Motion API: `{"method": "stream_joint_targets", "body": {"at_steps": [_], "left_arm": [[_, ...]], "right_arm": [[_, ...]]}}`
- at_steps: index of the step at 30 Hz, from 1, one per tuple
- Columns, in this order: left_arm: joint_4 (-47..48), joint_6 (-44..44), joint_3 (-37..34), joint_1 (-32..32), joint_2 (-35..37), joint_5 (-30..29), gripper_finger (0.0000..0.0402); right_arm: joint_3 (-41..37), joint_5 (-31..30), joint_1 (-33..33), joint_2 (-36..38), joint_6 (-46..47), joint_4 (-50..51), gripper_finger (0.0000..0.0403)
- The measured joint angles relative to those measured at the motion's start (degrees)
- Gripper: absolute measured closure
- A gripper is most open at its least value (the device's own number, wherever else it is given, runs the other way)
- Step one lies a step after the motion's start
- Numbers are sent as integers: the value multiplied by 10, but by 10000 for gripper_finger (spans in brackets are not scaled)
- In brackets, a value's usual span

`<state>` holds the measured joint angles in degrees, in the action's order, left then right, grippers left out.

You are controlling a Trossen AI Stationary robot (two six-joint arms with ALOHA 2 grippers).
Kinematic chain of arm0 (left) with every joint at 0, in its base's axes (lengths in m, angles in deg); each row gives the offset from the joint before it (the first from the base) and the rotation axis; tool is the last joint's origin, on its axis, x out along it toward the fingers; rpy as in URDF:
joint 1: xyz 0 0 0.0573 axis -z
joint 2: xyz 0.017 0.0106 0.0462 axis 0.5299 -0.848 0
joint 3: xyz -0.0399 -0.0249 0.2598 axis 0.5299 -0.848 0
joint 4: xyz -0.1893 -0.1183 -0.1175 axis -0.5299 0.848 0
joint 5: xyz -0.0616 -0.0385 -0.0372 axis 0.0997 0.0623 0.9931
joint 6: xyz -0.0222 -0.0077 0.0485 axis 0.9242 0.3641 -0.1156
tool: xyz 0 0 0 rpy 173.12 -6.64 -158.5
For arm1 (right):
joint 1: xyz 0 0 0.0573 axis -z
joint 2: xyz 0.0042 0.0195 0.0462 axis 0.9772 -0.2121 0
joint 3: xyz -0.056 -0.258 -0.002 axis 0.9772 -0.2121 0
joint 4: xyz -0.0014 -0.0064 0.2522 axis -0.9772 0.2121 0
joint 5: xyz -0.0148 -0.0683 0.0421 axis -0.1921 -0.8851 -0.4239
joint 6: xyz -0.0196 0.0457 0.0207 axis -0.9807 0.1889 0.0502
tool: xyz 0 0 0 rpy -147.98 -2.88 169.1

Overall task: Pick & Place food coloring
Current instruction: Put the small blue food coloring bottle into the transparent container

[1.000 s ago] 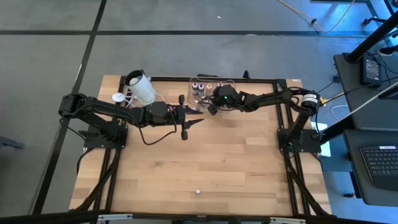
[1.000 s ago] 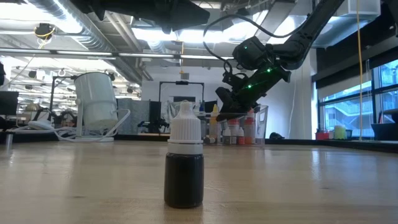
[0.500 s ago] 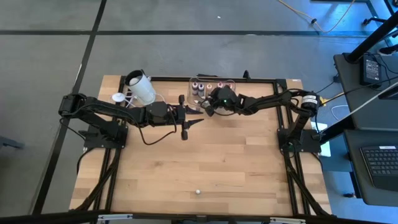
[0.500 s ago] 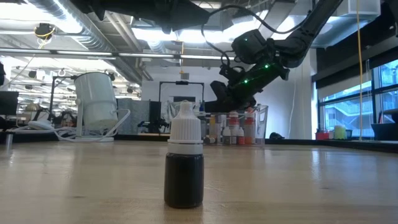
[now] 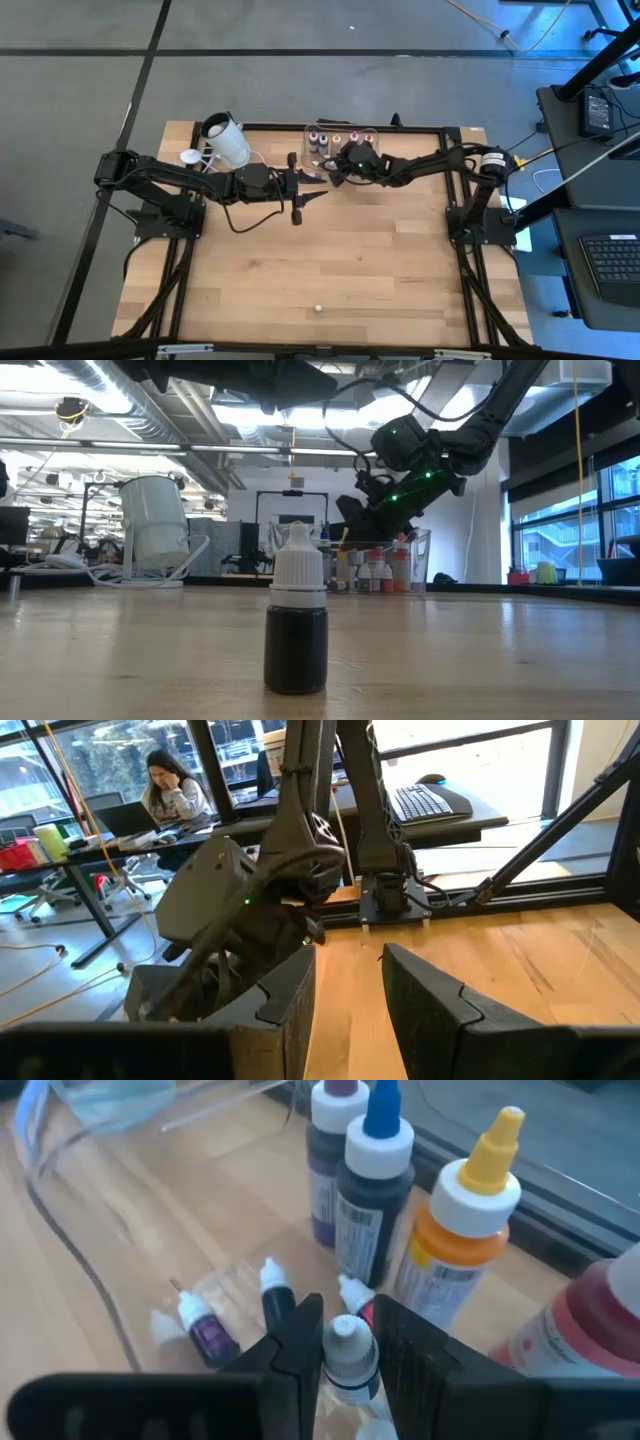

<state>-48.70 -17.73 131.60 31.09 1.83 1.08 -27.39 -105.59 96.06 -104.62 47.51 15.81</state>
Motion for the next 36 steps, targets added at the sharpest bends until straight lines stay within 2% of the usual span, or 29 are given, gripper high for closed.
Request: {"method": "stream_joint_targets", "body": {"at_steps": [7, 36], "left_arm": [[0, 0, 0, 0, 0, 0, 286], [10, 0, 0, 0, 0, 0, 286]], "right_arm": [[-9, -5, 1, -21, 10, -55, 311], [-11, 9, 1, -2, -16, -16, 310]]}}
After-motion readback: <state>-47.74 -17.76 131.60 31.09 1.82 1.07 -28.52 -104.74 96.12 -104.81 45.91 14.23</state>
